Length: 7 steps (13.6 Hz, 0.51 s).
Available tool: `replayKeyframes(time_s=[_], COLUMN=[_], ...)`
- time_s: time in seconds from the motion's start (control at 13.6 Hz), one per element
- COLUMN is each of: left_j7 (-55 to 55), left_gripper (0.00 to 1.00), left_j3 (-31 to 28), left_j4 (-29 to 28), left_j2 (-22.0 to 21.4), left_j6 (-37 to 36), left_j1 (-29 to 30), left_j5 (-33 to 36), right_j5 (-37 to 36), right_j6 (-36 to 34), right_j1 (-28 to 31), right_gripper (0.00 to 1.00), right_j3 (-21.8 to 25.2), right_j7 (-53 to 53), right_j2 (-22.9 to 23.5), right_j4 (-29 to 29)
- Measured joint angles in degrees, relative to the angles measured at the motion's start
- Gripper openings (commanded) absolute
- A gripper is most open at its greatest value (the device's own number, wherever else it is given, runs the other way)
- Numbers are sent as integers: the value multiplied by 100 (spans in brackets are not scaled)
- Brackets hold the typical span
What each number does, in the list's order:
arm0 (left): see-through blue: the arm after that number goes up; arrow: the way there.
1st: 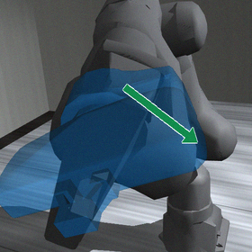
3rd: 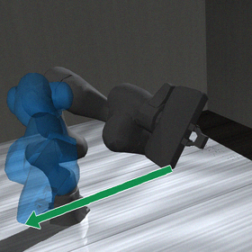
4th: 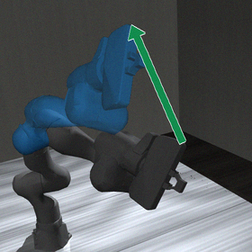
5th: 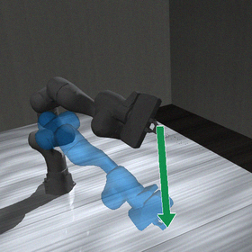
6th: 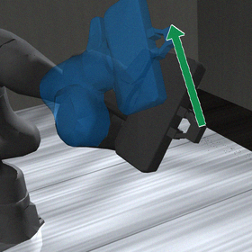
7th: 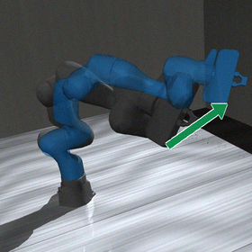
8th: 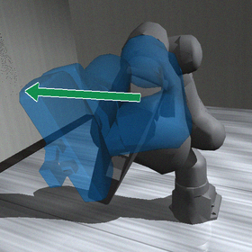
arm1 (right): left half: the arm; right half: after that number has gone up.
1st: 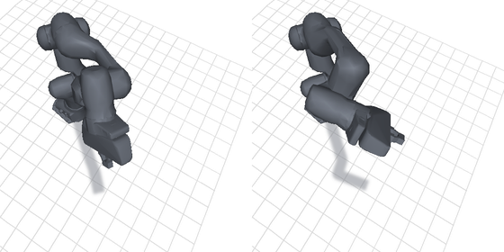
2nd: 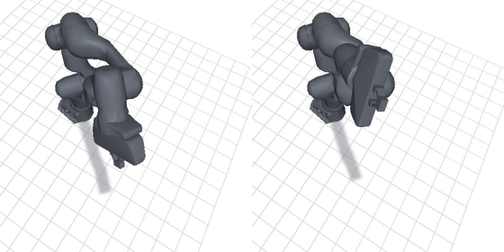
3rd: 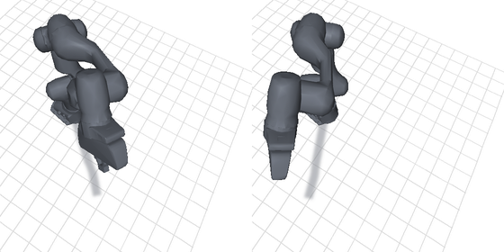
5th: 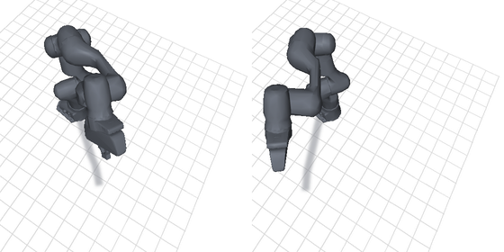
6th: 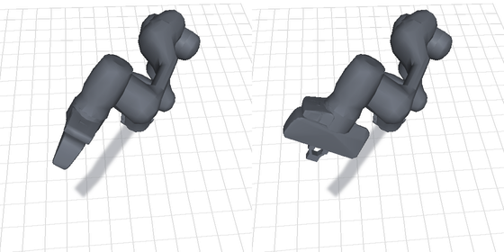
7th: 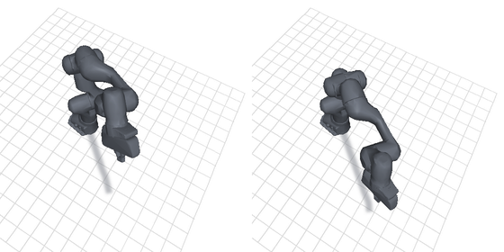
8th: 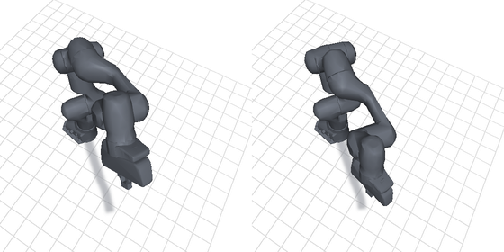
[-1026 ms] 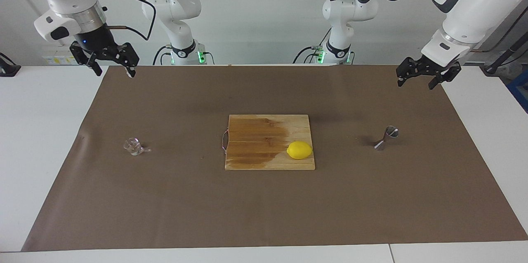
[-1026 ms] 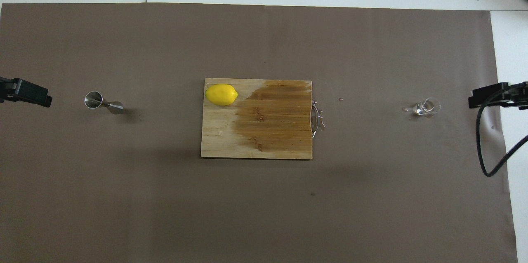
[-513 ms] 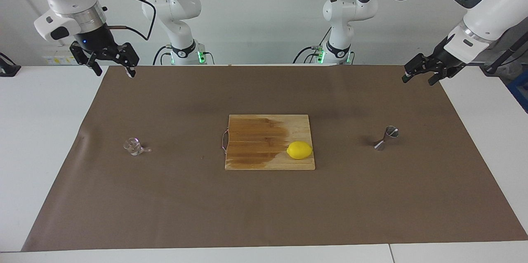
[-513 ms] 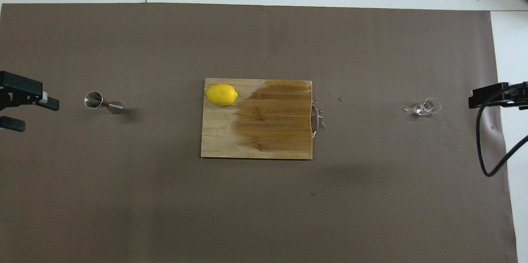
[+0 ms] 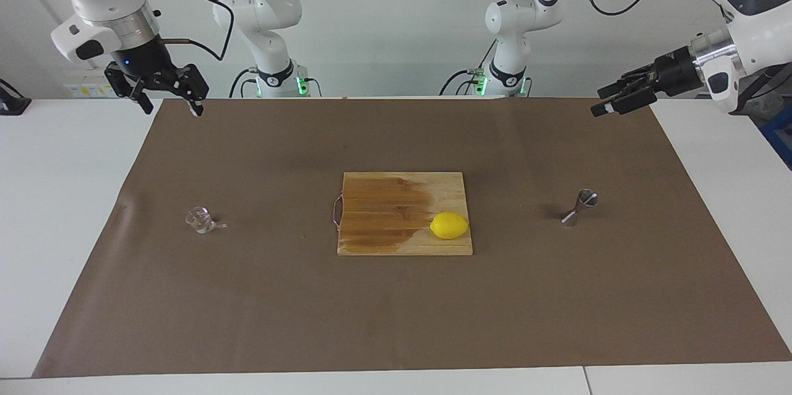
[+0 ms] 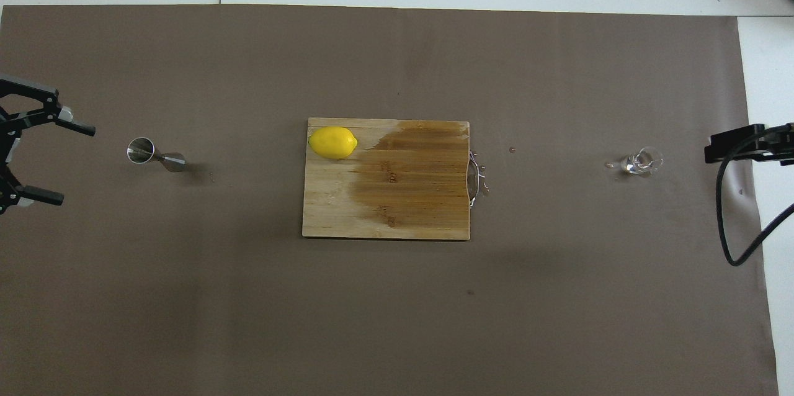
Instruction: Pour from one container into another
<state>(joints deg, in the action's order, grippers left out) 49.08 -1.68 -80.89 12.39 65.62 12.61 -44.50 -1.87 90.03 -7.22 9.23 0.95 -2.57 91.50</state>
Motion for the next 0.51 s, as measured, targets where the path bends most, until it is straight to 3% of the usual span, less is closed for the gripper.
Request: replayKeyframes(time_s=[0.51], left_j7=[891], left_gripper=[100], left_j3=[-8], left_j4=[12], left_j2=[642], left_j6=[-150], left_j1=[138], left_j5=[-1323], right_j5=[0], right_j6=[0], right_j1=[0], right_gripper=[100], right_j3=[0], right_j7=[0], right_j2=[-3], right_j4=[0])
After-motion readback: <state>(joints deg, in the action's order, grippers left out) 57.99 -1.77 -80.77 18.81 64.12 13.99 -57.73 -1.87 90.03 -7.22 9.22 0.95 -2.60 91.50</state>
